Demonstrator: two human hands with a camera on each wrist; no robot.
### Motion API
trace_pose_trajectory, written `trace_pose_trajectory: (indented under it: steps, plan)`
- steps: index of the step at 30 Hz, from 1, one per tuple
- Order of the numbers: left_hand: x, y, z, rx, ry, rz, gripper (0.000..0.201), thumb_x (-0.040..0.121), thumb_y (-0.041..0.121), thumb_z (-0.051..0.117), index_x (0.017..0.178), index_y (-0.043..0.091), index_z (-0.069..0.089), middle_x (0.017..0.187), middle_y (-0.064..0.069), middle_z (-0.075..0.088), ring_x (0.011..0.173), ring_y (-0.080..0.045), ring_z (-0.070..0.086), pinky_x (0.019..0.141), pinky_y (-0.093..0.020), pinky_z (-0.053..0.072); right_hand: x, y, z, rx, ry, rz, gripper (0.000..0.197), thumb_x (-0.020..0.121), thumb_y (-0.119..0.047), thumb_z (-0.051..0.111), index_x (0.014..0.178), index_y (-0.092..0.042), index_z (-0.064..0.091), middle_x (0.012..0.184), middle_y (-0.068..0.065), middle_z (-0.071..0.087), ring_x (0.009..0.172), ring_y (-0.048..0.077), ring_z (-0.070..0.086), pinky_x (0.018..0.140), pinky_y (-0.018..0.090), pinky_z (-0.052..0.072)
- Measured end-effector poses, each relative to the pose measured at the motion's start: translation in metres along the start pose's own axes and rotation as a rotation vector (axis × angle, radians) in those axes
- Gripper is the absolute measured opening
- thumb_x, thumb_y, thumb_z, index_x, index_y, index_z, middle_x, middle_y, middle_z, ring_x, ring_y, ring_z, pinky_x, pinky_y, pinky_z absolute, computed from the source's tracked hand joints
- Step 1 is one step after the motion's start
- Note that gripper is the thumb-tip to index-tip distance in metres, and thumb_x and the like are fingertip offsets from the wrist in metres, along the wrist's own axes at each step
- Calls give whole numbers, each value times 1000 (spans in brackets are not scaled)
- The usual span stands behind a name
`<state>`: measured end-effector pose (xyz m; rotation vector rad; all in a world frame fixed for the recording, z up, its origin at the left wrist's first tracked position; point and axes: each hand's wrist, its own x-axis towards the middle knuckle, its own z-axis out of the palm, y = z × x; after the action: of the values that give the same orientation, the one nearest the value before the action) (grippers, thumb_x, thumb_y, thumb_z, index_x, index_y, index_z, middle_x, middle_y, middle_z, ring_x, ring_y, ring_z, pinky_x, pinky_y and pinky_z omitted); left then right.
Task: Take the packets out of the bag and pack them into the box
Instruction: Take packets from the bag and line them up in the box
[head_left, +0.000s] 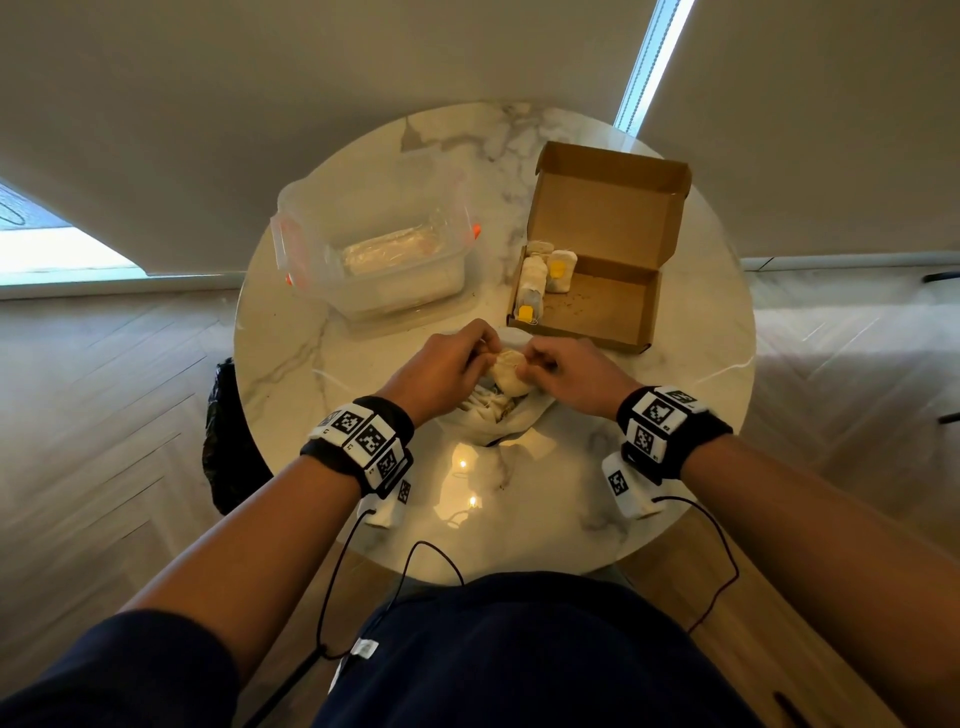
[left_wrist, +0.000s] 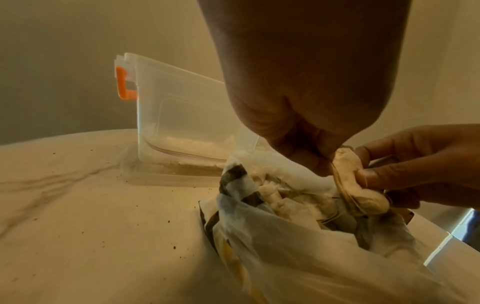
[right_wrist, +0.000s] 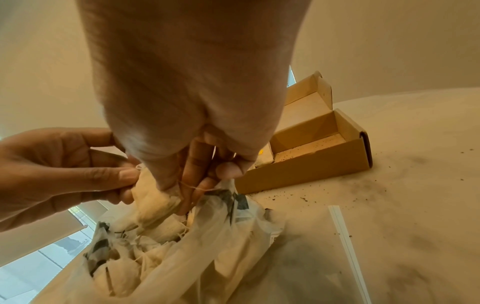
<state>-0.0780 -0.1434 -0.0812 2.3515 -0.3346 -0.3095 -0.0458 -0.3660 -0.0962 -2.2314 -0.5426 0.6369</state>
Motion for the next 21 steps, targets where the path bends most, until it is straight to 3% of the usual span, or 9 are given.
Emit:
trace_pose_trajectory:
  steps: [2,5,9,12,14,17,21]
  plan:
    - [1,0,1,-20,12,-10,14,100,19,55,114,20,57,91,6,69,80,-3,62,70,-16,48,0,0,1,15,8,13,12,95,-30,65,102,-20,66,87,-6,68,80,10,63,74,29,51]
    - [4,4,0,-39,7,3,15,99,23,58,114,21,58,92,8,69,79,-1,62,69,-12,45,0,-2,0,40,-9,32,18,92,-31,68,108,-22,65,89,-7,68,82,9,62,75,28,51]
    - [15,12,-3,-97,47,9,15,99,26,59,113,21,57,89,11,68,80,-1,62,72,-16,49,-1,-8,-3,19,17,-5,14,94,-31,66,103,-20,66,81,-6,63,72,7,56,67,28,45]
    - [27,17,-6,-75,103,12,13,100,26,54,112,21,58,91,8,66,81,-5,62,74,-26,52,1,-10,-15,45,64,-4,13,96,-33,64,102,-22,64,88,0,66,80,17,61,71,34,49]
    - [35,21,-8,-49,110,-10,16,101,25,53,114,19,59,97,5,65,86,-9,62,77,-26,52,3,-7,-26,24,113,-42,12,95,-36,63,96,-25,62,85,0,64,78,20,60,71,39,50]
    - [48,21,-10,21,81,-19,17,100,24,53,115,19,61,102,4,64,90,-12,59,79,-26,49,10,1,-46,-23,184,-26,21,94,-40,62,93,-19,63,83,0,63,76,21,58,70,44,50]
    - [68,18,-3,54,39,-36,14,98,23,56,111,21,62,104,5,63,90,-11,58,74,-21,45,23,12,-71,-57,269,33,23,95,-40,62,98,-18,66,86,-1,64,78,17,58,70,33,49]
